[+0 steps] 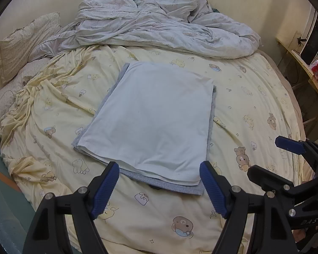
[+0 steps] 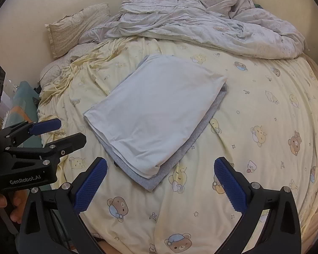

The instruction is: Fold clothes

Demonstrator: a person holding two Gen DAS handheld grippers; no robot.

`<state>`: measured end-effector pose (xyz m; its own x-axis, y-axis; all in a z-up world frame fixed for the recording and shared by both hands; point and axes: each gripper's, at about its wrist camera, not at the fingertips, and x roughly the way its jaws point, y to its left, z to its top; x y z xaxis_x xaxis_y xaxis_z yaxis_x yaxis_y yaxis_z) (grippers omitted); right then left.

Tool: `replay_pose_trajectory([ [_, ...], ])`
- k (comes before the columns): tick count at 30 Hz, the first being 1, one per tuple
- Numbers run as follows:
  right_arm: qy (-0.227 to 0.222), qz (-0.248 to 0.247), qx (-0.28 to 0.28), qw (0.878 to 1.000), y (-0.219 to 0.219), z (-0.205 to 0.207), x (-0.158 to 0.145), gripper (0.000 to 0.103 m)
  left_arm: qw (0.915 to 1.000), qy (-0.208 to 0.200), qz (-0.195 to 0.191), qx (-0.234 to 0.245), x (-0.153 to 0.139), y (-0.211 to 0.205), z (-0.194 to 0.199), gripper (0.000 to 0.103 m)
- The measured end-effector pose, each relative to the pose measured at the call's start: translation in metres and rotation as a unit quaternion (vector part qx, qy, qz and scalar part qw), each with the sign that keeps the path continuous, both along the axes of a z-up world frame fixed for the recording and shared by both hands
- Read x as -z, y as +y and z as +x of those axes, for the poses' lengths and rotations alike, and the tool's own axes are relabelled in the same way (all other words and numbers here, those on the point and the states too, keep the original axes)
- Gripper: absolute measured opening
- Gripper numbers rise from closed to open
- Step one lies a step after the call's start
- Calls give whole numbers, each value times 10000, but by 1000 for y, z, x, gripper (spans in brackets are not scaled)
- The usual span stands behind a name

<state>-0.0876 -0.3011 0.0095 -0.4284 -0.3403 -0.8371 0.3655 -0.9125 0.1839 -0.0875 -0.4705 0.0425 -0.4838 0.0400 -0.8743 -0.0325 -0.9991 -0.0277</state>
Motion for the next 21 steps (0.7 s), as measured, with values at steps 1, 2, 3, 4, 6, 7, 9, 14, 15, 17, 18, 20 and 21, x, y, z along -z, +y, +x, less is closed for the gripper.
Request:
replay_pose_trajectory([
  [1,-3,-4,0,10000,0,0,0,102,10000,-3,-1,5,0,0,0,79],
  [2,-6,-8,0,10000,1,0,0,102,10000,-4,-7,5,0,0,0,79],
  [3,-9,-13,0,10000,1,0,0,102,10000,-5,-10,3,0,0,-1,79],
  [4,-6,-15,0,10000,1,0,0,102,10000,-6,-14,1,0,0,-1,79],
  [6,-12,-25,-14,10000,3,0,0,102,10000,-9,-17,-2,0,0,-1,79],
  [7,-18,-33,-30,10000,3,0,0,102,10000,-12,-16,-3,1,0,-1,79],
  [9,-9,-44,-41,10000,4,0,-1,102,10000,-17,-16,-5,1,0,-1,79],
  [14,-15,-65,-29,10000,3,0,0,102,10000,-11,12,0,1,-1,-1,79],
  [15,-20,-62,-27,10000,3,0,1,102,10000,3,22,-2,0,-2,-1,79],
  [17,-35,-75,-13,10000,3,1,1,102,10000,30,40,-7,0,-2,0,79],
  [18,-38,-74,-12,10000,3,1,2,102,10000,43,48,-9,-1,-3,0,79],
  [20,-42,-65,-16,10000,2,1,2,102,10000,50,25,11,-1,-1,0,79],
  [21,-46,-68,-14,10000,3,1,2,102,10000,48,19,22,-1,-1,0,79],
])
